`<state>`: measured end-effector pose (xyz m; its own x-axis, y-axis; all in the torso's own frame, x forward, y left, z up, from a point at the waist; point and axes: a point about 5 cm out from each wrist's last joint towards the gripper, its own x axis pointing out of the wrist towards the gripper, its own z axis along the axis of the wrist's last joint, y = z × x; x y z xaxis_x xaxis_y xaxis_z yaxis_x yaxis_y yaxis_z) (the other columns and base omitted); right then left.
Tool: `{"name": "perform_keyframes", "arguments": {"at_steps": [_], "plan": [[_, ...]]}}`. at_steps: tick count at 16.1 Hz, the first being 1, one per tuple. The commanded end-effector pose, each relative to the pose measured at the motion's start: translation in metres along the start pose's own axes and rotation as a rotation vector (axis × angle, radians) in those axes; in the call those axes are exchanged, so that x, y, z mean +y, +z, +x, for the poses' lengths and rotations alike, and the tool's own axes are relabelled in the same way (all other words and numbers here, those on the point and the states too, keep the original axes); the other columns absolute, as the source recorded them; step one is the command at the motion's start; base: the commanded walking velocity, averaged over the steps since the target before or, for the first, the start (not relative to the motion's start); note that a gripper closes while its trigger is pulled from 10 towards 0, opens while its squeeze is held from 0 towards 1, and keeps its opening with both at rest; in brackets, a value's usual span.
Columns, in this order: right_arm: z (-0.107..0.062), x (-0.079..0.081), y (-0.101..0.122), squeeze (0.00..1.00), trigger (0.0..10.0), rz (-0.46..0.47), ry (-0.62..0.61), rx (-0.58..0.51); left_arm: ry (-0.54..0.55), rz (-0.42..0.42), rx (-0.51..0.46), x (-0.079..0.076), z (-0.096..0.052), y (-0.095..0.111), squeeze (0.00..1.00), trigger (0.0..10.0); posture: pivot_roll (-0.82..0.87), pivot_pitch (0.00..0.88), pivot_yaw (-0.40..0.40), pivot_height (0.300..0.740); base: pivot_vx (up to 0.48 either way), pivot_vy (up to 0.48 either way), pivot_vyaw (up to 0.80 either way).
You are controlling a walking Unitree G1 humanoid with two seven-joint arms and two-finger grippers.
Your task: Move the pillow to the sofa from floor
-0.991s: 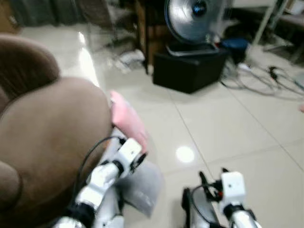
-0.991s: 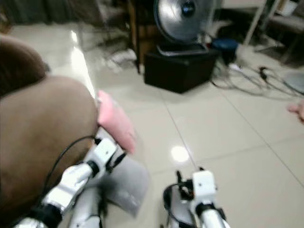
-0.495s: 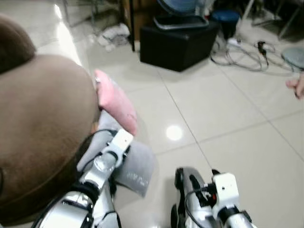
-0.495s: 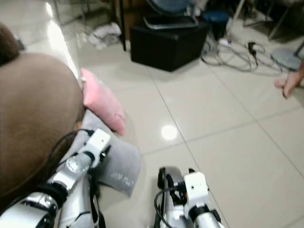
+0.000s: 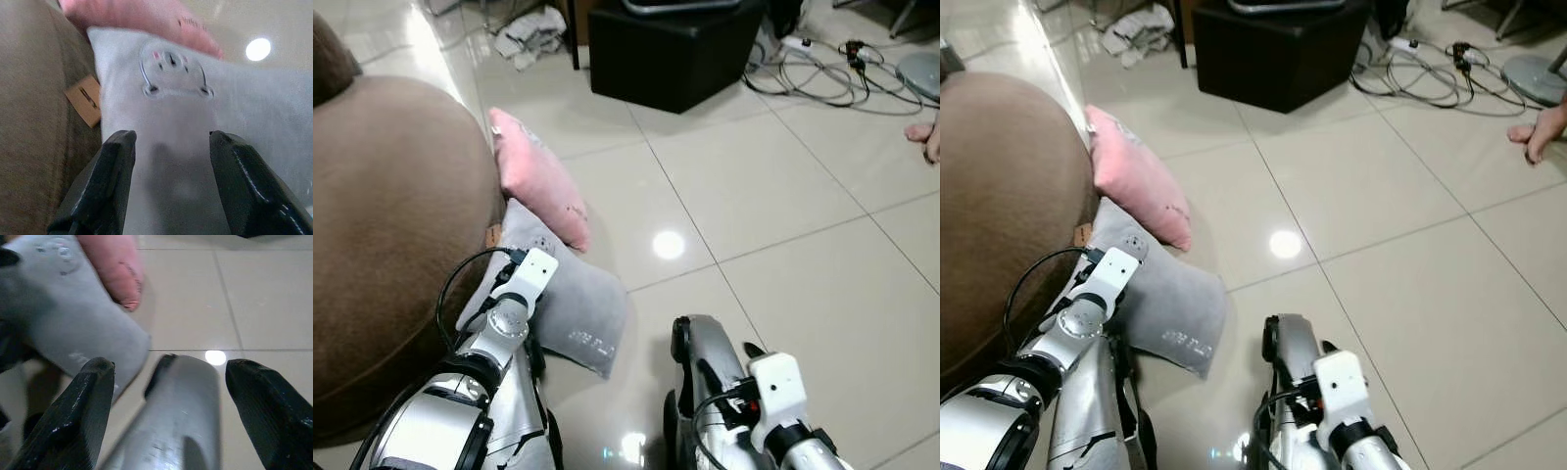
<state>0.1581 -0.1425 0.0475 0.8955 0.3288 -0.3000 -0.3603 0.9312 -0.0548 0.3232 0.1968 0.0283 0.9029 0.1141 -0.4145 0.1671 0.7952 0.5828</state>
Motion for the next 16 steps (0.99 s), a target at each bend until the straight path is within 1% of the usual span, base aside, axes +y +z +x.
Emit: {"name": "perform_keyframes", "arguments": {"at_steps": [1, 3, 5, 6, 8, 12, 13, 14, 15, 16], "plan": [[-0.002, 0.004, 0.004, 0.0, 10.0, 0.01, 0.04, -0.005, 0.023, 0.013, 0.047, 0.005, 0.0, -0.008, 0.0, 10.0, -0.13, 0.25, -0.05, 0.492, 0.0, 0.0, 0.0], [-0.002, 0.008, 0.018, 0.0, 10.0, 0.009, 0.137, -0.041, 0.059, 0.007, 0.086, 0.015, 0.0, -0.014, 0.0, 10.0, -0.16, 0.27, -0.063, 0.492, 0.0, 0.0, 0.0], [-0.001, 0.007, 0.034, 0.0, 10.0, -0.011, 0.193, -0.079, 0.08, -0.022, 0.112, 0.021, 0.0, -0.017, 0.0, 10.0, -0.19, 0.296, -0.077, 0.492, 0.0, 0.0, 0.0], [-0.001, 0.004, 0.041, 0.0, 10.0, -0.026, 0.214, -0.093, 0.115, -0.016, 0.113, 0.027, 0.0, -0.017, 0.0, 10.0, -0.2, 0.307, -0.089, 0.492, 0.0, 0.0, 0.0], [-0.003, 0.002, 0.054, 0.0, 10.0, -0.073, 0.295, -0.1, 0.179, -0.004, 0.13, 0.041, 0.0, -0.021, 0.0, 10.0, -0.23, 0.331, -0.115, 0.492, 0.0, 0.0, 0.0], [-0.005, -0.001, 0.061, 0.0, 10.0, -0.115, 0.378, -0.072, 0.208, 0.043, 0.17, 0.051, -0.002, -0.03, 0.0, 10.0, -0.26, 0.349, -0.147, 0.492, 0.0, 0.0, 0.0], [-0.008, 0.0, 0.061, 0.0, 10.0, -0.112, 0.421, -0.045, 0.223, 0.049, 0.178, 0.054, -0.003, -0.032, 0.0, 10.0, -0.27, 0.35, -0.153, 0.492, 0.0, 0.0, 0.0], [-0.015, 0.004, 0.058, 0.0, 10.0, -0.11, 0.491, -0.004, 0.234, 0.037, 0.182, 0.056, -0.003, -0.033, 0.0, 10.0, -0.28, 0.345, -0.161, 0.492, 0.0, 0.0, 0.0], [-0.016, 0.004, 0.058, 0.0, 10.0, -0.111, 0.503, 0.003, 0.237, 0.033, 0.183, 0.057, -0.003, -0.032, 0.0, 10.0, -0.28, 0.345, -0.161, 0.492, 0.0, 0.0, 0.0], [-0.019, 0.003, 0.057, 0.0, 10.0, -0.111, 0.51, 0.01, 0.239, 0.016, 0.183, 0.057, -0.003, -0.032, 0.0, 6.7, -0.28, 0.344, -0.164, 0.492, 0.0, 0.0, 0.0]]}}
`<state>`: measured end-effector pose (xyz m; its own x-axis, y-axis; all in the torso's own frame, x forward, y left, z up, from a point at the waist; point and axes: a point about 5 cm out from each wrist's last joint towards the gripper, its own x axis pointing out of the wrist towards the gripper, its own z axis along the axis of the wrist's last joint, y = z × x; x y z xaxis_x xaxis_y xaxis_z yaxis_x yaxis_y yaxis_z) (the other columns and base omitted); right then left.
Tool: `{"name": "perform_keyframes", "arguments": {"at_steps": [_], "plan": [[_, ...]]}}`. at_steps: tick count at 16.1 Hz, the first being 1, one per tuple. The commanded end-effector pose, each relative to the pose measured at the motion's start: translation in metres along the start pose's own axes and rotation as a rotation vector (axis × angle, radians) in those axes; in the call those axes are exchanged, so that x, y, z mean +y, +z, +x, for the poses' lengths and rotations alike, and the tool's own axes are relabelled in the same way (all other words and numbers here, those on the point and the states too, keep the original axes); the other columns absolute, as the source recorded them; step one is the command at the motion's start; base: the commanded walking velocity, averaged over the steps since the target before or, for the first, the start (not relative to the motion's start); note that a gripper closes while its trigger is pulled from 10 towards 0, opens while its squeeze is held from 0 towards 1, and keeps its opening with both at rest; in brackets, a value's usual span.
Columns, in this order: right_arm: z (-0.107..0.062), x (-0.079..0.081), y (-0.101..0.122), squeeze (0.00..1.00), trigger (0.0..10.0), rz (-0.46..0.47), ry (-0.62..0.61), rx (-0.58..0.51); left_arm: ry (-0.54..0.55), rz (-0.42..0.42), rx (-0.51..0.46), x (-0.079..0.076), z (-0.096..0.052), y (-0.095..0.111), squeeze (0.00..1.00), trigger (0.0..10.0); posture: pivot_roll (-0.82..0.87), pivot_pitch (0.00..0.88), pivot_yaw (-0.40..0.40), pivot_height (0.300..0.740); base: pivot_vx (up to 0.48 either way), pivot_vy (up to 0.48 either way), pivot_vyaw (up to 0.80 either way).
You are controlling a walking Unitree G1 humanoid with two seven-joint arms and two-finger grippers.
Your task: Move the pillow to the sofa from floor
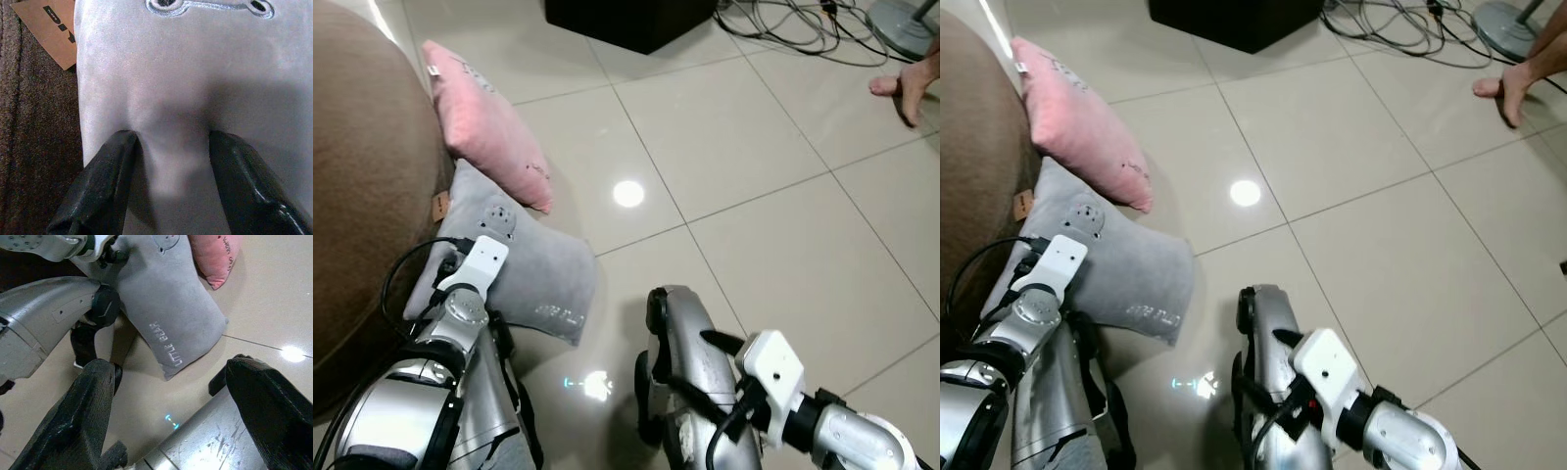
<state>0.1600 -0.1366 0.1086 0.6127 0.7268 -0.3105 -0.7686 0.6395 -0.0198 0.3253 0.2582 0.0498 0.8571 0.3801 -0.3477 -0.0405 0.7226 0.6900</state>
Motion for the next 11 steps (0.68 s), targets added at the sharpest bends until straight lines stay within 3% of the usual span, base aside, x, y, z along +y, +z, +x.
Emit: {"name": "perform_keyframes", "arguments": {"at_steps": [1, 11], "plan": [[-0.0043, 0.0018, -0.0021, 0.0, 10.0, 0.013, 0.014, 0.017, -0.004, -0.015, 0.051, -0.0035, -0.0022, -0.0113, 0.0, 0.0, -0.28, 0.344, -0.166, 0.492, 0.0, 0.0, 0.0], [-0.0048, -0.0069, 0.0014, 0.0, 10.0, 0.009, -0.003, 0.018, 0.007, -0.06, 0.029, -0.0004, -0.0003, -0.0032, 0.0, 0.0, -0.28, 0.335, -0.173, 0.492, 0.0, 0.0, 0.0]]}}
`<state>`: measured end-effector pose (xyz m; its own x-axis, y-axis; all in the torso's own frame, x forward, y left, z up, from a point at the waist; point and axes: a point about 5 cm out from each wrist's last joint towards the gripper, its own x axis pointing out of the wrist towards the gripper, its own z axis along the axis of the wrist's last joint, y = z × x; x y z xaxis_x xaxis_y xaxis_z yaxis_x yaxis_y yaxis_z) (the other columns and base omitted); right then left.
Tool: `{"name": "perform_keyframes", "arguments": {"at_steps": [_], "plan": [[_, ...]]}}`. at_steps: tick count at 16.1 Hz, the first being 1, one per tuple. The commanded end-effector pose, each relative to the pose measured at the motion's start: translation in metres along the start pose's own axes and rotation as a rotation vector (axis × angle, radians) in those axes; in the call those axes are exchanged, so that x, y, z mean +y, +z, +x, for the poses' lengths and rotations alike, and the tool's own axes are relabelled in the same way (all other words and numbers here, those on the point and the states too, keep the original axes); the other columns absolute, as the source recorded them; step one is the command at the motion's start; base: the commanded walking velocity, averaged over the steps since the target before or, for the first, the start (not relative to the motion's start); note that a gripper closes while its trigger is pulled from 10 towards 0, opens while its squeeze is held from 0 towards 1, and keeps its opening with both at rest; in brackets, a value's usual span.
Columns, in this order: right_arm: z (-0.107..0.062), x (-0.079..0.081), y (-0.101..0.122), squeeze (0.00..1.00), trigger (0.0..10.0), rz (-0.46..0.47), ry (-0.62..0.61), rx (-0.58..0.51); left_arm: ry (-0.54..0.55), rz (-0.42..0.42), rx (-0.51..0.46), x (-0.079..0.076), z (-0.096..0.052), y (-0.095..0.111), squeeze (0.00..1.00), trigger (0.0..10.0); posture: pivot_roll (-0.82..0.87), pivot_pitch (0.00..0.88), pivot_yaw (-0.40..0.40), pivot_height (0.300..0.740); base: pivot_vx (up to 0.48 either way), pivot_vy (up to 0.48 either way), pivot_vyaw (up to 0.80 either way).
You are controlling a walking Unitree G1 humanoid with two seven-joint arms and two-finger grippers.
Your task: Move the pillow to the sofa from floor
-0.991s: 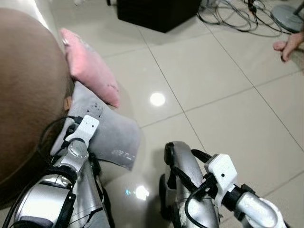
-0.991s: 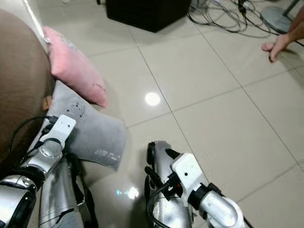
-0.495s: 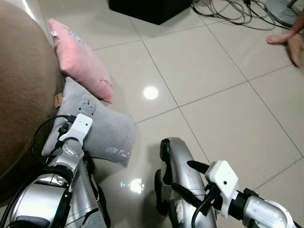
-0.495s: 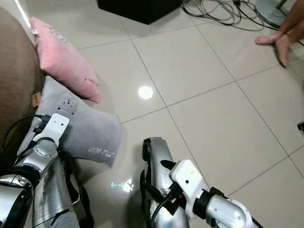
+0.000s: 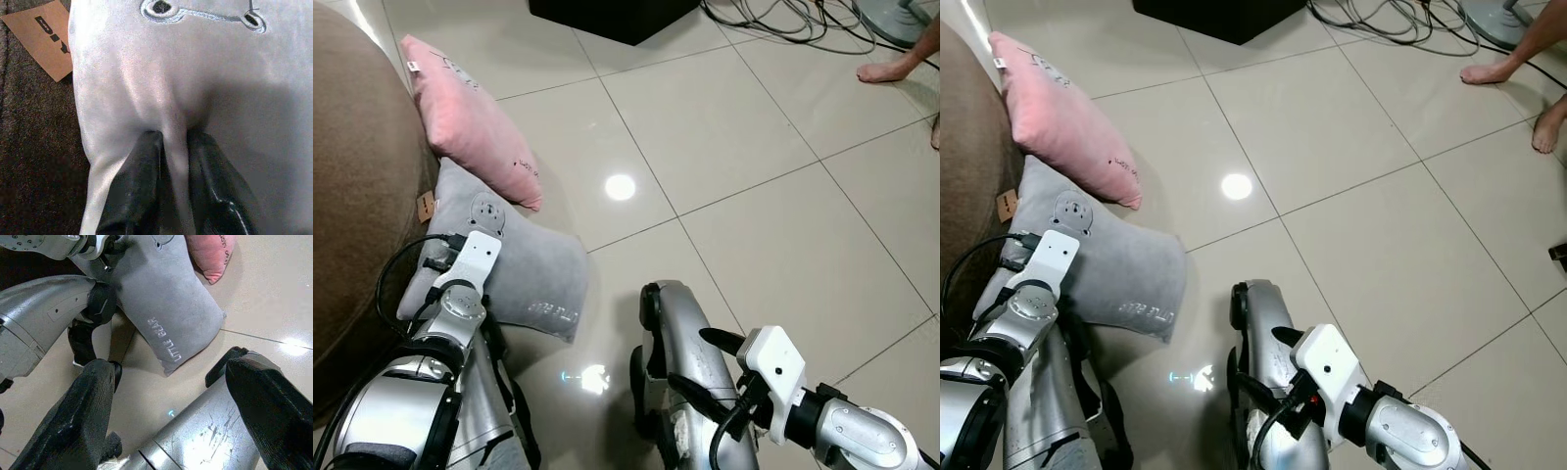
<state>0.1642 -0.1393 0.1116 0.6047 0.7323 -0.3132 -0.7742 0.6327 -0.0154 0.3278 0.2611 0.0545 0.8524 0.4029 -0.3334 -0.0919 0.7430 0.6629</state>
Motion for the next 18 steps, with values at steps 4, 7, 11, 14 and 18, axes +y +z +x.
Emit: {"name": "perform_keyframes", "arguments": {"at_steps": [4, 7, 11, 14, 18], "plan": [[-0.003, -0.003, -0.001, 0.0, 10.0, 0.007, -0.016, 0.015, -0.025, -0.014, 0.026, -0.006, -0.002, -0.006, 0.0, 0.0, -0.28, 0.331, -0.172, 0.492, 0.0, 0.0, 0.0], [-0.003, -0.001, -0.002, 0.0, 10.0, 0.008, -0.016, 0.015, -0.034, -0.018, 0.025, -0.008, -0.002, -0.006, 0.0, 0.0, -0.27, 0.329, -0.171, 0.492, 0.0, 0.0, 0.0], [-0.001, -0.002, -0.003, 0.0, 10.0, 0.008, -0.02, 0.014, -0.037, -0.026, 0.021, -0.009, -0.002, -0.004, 0.0, 0.0, -0.27, 0.32, -0.164, 0.492, 0.0, 0.0, 0.0], [-0.002, -0.003, -0.004, 0.0, 10.0, 0.006, -0.027, 0.016, -0.046, -0.044, 0.014, -0.009, -0.002, -0.001, 0.0, 0.0, -0.27, 0.313, -0.161, 0.492, 0.0, 0.0, 0.0], [0.001, -0.005, -0.004, 0.0, 10.0, 0.011, -0.061, -0.001, -0.157, -0.18, -0.051, -0.026, -0.006, 0.009, 0.0, 0.0, -0.25, 0.29, -0.141, 0.492, 0.0, 0.0, 0.0]]}}
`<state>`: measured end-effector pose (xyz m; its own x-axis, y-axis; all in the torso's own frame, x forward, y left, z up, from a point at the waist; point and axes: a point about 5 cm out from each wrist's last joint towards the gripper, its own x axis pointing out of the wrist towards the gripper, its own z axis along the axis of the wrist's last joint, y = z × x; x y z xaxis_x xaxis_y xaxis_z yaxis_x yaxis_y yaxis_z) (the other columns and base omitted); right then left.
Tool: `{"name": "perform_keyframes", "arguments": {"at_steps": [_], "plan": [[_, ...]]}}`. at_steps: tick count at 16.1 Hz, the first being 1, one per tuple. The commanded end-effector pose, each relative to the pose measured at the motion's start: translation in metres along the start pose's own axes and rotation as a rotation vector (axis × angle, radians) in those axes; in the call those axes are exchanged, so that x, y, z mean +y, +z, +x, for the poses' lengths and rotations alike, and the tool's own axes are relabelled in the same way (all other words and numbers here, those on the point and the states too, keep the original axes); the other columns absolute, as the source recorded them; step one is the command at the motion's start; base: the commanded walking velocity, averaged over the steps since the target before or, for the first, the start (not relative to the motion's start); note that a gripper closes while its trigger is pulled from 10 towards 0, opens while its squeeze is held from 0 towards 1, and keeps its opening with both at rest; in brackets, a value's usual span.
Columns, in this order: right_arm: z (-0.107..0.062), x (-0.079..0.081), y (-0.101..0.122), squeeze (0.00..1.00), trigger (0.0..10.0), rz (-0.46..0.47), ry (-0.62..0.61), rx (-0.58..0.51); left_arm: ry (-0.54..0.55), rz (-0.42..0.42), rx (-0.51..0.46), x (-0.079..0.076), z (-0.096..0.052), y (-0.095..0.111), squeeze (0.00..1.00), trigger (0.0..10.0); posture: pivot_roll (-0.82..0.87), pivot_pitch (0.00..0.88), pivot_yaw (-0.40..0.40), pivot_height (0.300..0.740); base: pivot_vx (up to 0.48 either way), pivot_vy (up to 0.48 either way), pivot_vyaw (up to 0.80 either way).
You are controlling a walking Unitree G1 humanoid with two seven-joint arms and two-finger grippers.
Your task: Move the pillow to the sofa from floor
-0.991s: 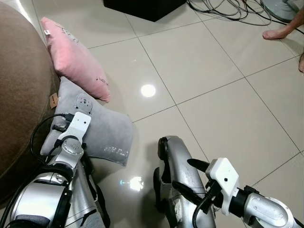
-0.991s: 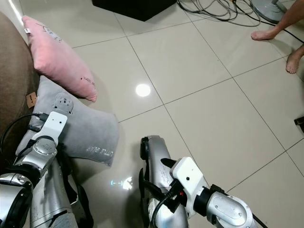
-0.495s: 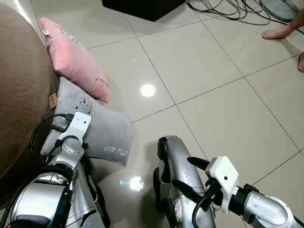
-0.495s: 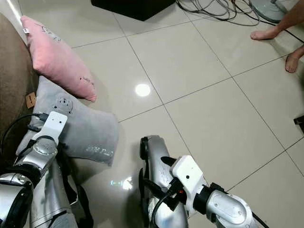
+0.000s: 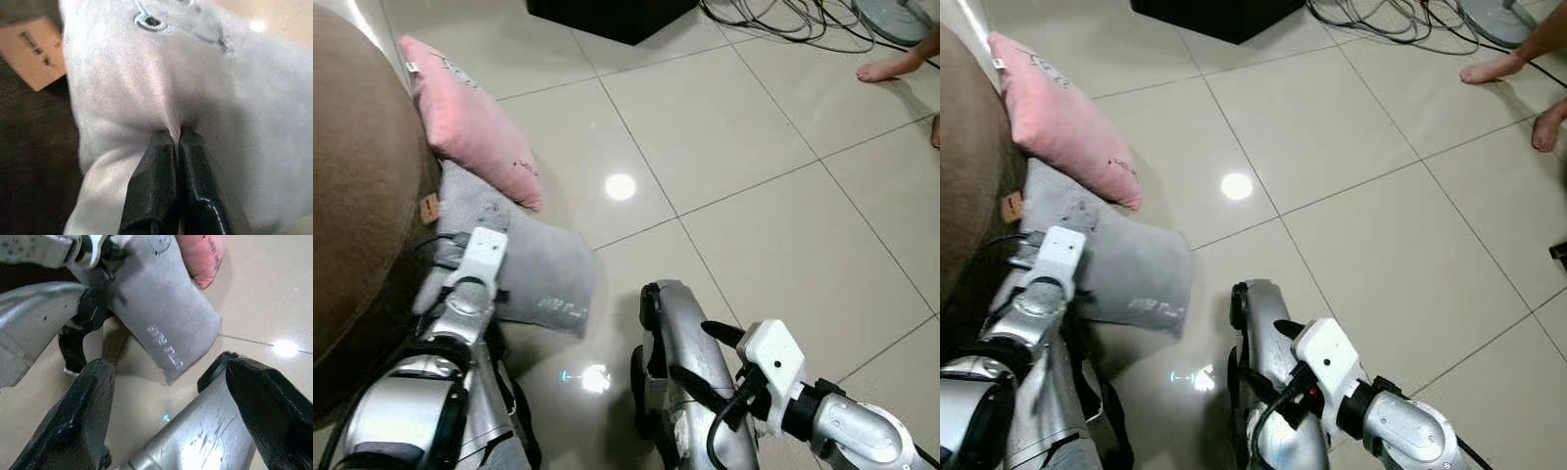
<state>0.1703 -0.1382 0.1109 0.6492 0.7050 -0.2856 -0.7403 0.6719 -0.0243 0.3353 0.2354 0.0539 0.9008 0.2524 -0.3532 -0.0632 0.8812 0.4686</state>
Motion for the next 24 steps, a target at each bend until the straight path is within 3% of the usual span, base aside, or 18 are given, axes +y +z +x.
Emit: {"name": "perform_keyframes", "arguments": {"at_steps": [1, 2, 4, 7, 9, 11, 12, 15, 17, 18, 21, 24], "plan": [[-0.003, -0.002, -0.005, 0.0, 10.0, 0.01, -0.033, 0.016, -0.069, -0.032, -0.021, -0.014, -0.003, -0.001, 0.0, 0.0, -0.24, 0.278, -0.131, 0.492, 0.0, 0.0, 0.0], [-0.002, -0.004, -0.007, 0.0, 10.0, 0.016, -0.054, 0.009, -0.125, -0.095, -0.067, -0.023, -0.004, 0.007, 0.0, 0.0, -0.21, 0.26, -0.119, 0.492, 0.0, 0.0, 0.0], [-0.001, -0.008, -0.009, 0.0, 10.0, 0.024, -0.16, -0.024, -0.213, -0.197, -0.241, -0.047, -0.008, 0.042, 0.0, 0.0, -0.16, 0.211, -0.096, 0.492, 0.0, 0.0, 0.0], [0.003, -0.02, -0.008, 0.0, 10.0, 0.022, -0.363, -0.062, -0.233, -0.355, -0.45, -0.054, -0.016, 0.089, 0.0, 0.0, -0.09, 0.16, -0.069, 0.492, 0.0, 0.0, 0.0], [0.006, -0.028, 0.003, 0.0, 10.0, 0.076, -0.483, -0.162, -0.229, -0.48, -0.634, -0.044, -0.03, 0.129, 0.0, 0.0, -0.05, 0.127, -0.06, 0.492, 0.0, 0.0, 0.0], [0.01, -0.03, 0.012, 0.0, 10.0, 0.087, -0.522, -0.218, -0.205, -0.539, -0.736, -0.028, -0.042, 0.15, 0.0, 0.0, -0.02, 0.094, -0.055, 0.512, 0.0, 0.0, 0.0], [0.012, -0.032, 0.015, 0.0, 10.0, 0.069, -0.537, -0.237, -0.173, -0.584, -0.788, -0.012, -0.049, 0.161, 0.0, 0.0, -0.01, 0.07, -0.051, 0.522, 0.0, 0.0, 0.0], [0.014, -0.047, 0.023, 0.0, 10.0, 0.042, -0.608, -0.289, -0.199, -0.644, -0.869, 0.009, -0.066, 0.19, 0.0, 0.0, 0.01, 0.035, -0.059, 0.552, 0.0, 0.0, 0.0], [0.013, -0.057, 0.033, 0.0, 10.0, 0.026, -0.651, -0.329, -0.221, -0.614, -0.898, 0.01, -0.071, 0.2, 0.0, 0.0, 0.02, 0.013, -0.065, 0.567, 0.0, 0.0, 0.0], [0.013, -0.063, 0.042, 0.0, 10.0, 0.019, -0.675, -0.36, -0.254, -0.576, -0.873, 0.003, -0.071, 0.199, 0.0, 10.0, 0.03, 0.002, -0.07, 0.577, 0.0, 0.0, 0.0], [0.017, -0.07, 0.054, 0.0, 10.0, 0.013, -0.694, -0.396, -0.362, -0.476, -0.816, -0.023, -0.077, 0.183, 0.0, 10.0, 0.02, 0.0, -0.069, 0.612, 0.0, 0.0, 0.0], [0.019, -0.071, 0.054, 0.0, 10.0, 0.035, -0.72, -0.414, -0.342, -0.403, -0.713, -0.035, -0.069, 0.155, 0.0, 10.0, 0.03, 0.0, -0.072, 0.642, 0.0, 0.0, 0.0]]}}
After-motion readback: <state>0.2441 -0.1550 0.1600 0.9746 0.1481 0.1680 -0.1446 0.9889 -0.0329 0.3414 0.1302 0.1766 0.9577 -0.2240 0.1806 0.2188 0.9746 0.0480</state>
